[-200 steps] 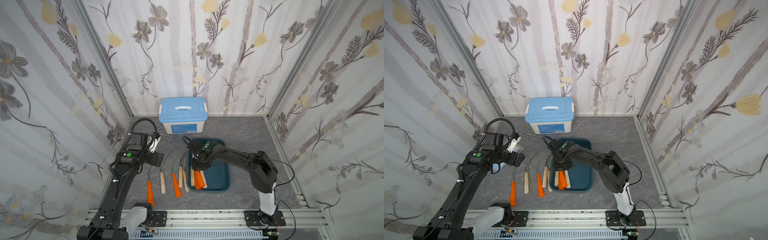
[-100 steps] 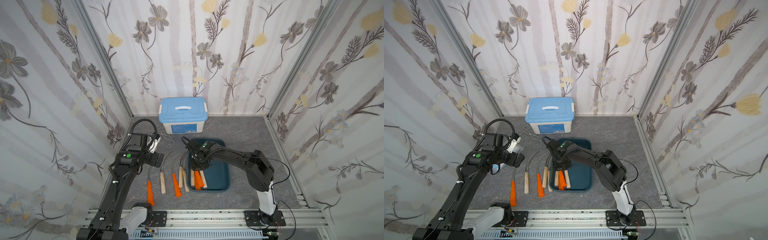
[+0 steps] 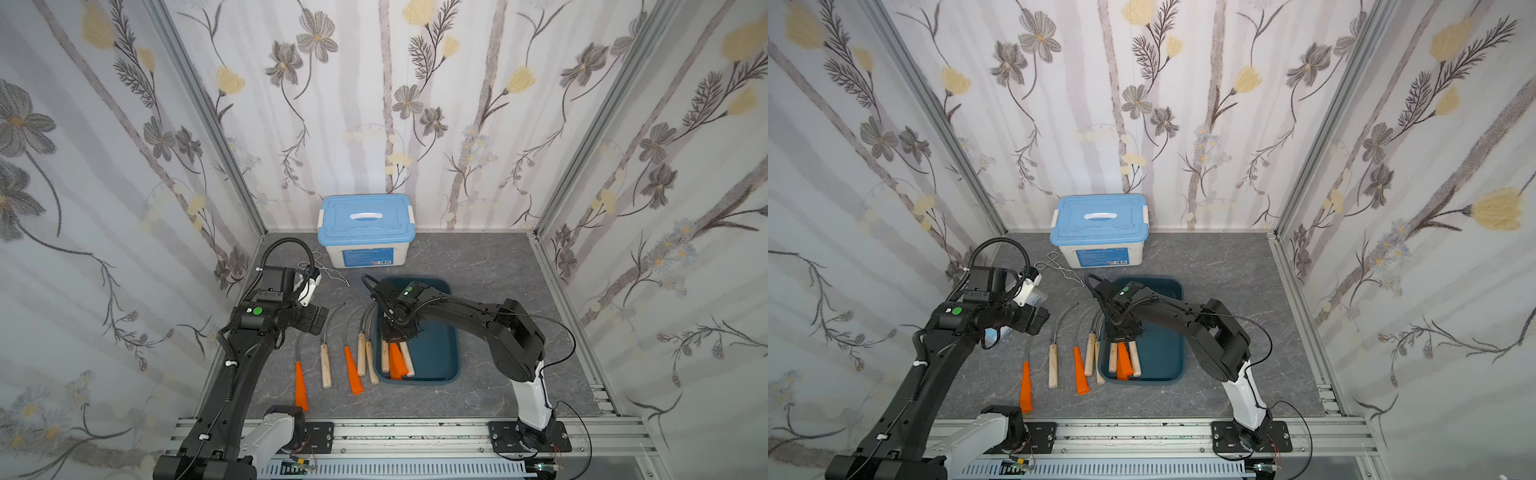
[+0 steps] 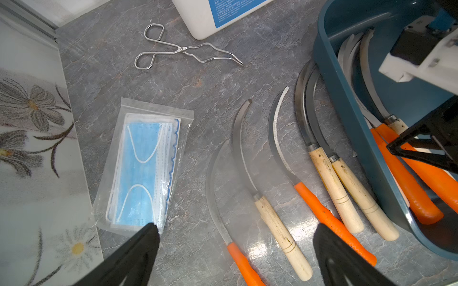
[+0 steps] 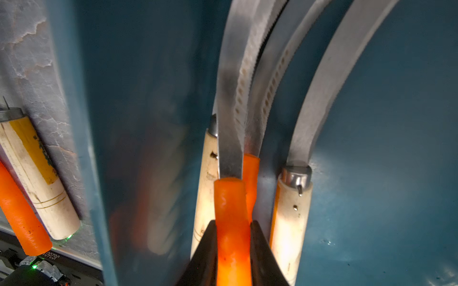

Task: Put small sickles into storage boxes
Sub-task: Place the sickle in the storage box.

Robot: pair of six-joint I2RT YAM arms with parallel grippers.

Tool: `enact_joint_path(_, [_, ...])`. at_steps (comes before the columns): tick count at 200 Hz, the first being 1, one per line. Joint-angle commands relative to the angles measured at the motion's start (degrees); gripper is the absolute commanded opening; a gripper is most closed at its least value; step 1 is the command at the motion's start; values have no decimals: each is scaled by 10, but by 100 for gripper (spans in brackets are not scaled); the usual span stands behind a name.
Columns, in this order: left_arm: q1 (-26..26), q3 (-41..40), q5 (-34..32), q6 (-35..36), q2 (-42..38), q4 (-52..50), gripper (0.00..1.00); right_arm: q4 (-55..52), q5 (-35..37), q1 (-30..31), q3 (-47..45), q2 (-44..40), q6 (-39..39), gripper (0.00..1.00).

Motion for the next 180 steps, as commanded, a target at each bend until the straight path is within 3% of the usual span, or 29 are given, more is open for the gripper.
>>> enact_joint_path(1, [0, 0, 0, 9, 1, -4, 100, 5, -1, 0, 6, 4, 0, 23])
enact_joint_path(180, [0, -14, 5, 7, -1, -7, 100, 1, 2, 0, 9, 12, -6, 27])
